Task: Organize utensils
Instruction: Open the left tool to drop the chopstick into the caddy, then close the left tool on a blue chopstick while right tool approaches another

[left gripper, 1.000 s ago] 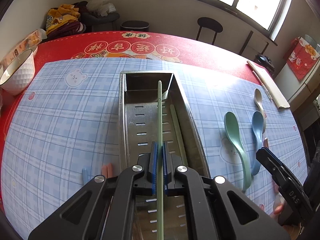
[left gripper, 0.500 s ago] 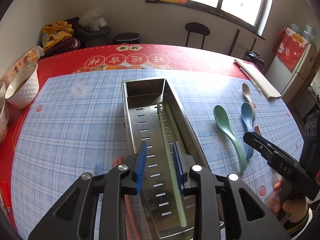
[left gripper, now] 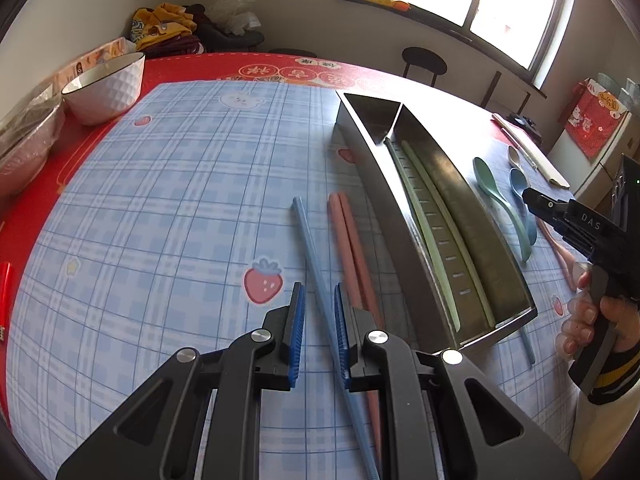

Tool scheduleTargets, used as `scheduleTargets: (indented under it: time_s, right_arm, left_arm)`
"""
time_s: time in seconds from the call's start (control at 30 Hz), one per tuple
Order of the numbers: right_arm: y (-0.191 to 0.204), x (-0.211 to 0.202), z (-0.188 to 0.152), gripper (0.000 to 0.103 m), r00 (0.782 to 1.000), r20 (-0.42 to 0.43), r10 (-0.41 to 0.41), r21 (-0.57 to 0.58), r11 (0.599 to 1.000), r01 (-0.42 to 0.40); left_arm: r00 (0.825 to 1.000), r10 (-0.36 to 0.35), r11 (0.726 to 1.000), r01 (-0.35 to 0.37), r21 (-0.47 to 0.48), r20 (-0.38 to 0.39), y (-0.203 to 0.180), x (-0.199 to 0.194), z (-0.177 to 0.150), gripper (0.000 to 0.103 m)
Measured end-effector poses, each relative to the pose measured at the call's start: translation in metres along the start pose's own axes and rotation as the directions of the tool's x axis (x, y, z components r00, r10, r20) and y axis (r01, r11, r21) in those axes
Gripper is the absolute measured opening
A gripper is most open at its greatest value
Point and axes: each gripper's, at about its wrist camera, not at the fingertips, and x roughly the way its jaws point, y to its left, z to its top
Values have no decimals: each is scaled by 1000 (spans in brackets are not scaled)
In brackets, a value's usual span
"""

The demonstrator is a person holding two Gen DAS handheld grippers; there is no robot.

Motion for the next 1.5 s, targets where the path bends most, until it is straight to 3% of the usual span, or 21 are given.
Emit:
scheduleTargets:
  time_s: [0.4, 0.47, 0.6, 0.7, 0.87, 1.03, 1.2, 1.4, 1.5]
  right_arm:
    - [-3, -1, 1, 35, 999, 26, -25, -6, 1000, 25]
    - [-4, 0, 0, 35, 999, 22, -27, 2, 1000, 27]
    - [0, 0, -2, 35, 1000, 14, -22, -15, 1000, 22]
    - [21, 3, -9, 35, 1000, -21, -17, -128, 992, 14]
    - [57, 18, -20, 34, 993, -108, -48, -330, 944, 9]
    - [64, 31, -23, 34, 981, -193, -35, -367, 930, -39]
    - [61, 37, -24, 34, 969, -248, -8, -356, 931, -84]
    - [65, 38, -25, 15, 964, -266, -6, -373, 923, -97]
    - [62, 35, -23, 9, 966, -253, -47, -368, 928, -51]
  left_arm:
    - [999, 50, 997, -51, 55, 17, -9, 13, -10, 14]
    - [997, 67, 996, -68, 60, 30, -8, 13, -12, 9]
    - [999, 23, 1000, -24, 19, 29, 3, 11, -12, 7]
    - [1000, 5, 1000, -5, 8, 30, 7, 12, -10, 7]
    - [999, -12, 1000, 13, -11, 35, 9, 12, -10, 7]
    - [997, -63, 996, 65, -53, 38, 18, 12, -10, 7]
    - [997, -65, 996, 67, -54, 39, 19, 12, -11, 7]
    - [997, -69, 996, 71, -57, 40, 19, 12, -11, 7]
    - [997, -63, 997, 65, -52, 39, 19, 12, -11, 7]
